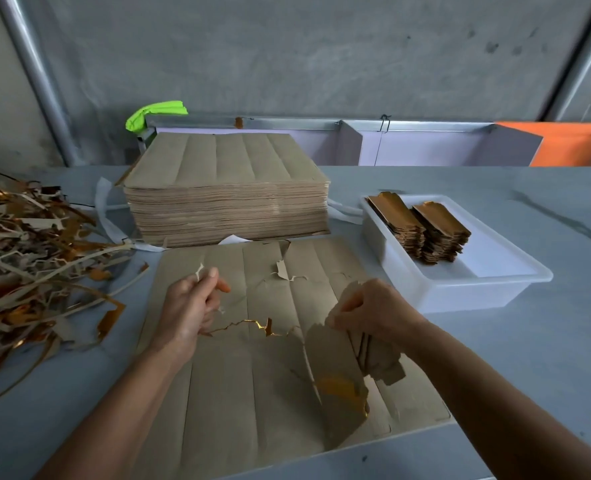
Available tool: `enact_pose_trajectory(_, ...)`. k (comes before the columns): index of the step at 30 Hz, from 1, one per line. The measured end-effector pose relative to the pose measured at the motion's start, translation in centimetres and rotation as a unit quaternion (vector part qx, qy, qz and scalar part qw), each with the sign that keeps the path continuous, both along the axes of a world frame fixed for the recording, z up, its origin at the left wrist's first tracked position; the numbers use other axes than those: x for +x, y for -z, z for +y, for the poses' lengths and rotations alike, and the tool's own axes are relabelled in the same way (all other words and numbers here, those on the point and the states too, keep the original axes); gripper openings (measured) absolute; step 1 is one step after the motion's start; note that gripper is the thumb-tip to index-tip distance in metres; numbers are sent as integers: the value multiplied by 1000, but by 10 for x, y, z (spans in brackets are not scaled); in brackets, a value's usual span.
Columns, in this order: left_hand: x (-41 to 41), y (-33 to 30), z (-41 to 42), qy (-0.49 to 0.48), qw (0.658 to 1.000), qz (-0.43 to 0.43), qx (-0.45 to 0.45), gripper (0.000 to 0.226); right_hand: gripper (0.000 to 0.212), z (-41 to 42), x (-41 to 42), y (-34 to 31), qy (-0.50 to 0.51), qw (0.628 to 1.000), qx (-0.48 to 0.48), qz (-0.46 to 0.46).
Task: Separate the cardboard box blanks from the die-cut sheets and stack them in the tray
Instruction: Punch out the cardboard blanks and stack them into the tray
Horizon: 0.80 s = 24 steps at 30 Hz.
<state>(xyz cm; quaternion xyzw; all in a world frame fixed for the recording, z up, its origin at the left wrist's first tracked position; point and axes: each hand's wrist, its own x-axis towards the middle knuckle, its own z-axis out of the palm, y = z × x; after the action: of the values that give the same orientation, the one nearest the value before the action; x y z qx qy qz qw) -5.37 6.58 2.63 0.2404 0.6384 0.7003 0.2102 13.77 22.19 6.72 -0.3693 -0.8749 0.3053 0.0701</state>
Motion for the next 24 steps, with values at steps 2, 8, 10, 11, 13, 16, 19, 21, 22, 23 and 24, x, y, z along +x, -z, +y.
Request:
enact_pose_trajectory(2,2,3,-3,6,999,32,-27,34,28,-3,2,5,41,998,-51,23)
enact_pose_trajectory(8,12,13,-7,23,996,66,-53,35,34,-6,12,16,86,991,-101,14)
enact_pose_trajectory(10,14,14,-4,32,996,68,-53,36,33,-7,13,15,58,995,-77,-20)
enact_pose_trajectory(11,16,14,-3,36,995,70,-57,36,32,-8,12,14,41,997,-62,-37)
enact_pose_trajectory(13,19,14,0,44,992,93,-76,36,31,-11,8,10,3,998,-38,-51)
enact_pose_trajectory(16,26,15,-2,119,955,223,-154,19,25,-16,1,5,-27,998,0,-56)
enact_pose_trajectory(19,32,22,-5,210,824,400,-342,30,19,-16,-2,8,-16,999,15,-31)
enact_pose_trajectory(21,30,25,-5,203,800,424,-373,29,12,-13,3,11,31,999,-33,12)
enact_pose_trajectory(22,26,27,-6,199,814,402,-370,34,10,-10,8,11,62,995,-67,42)
enact_pose_trajectory(23,22,29,-7,198,828,378,-364,38,9,-6,14,11,95,988,-99,74)
enact_pose_trajectory(24,18,30,-10,202,834,365,-361,40,8,-3,21,11,130,978,-125,108)
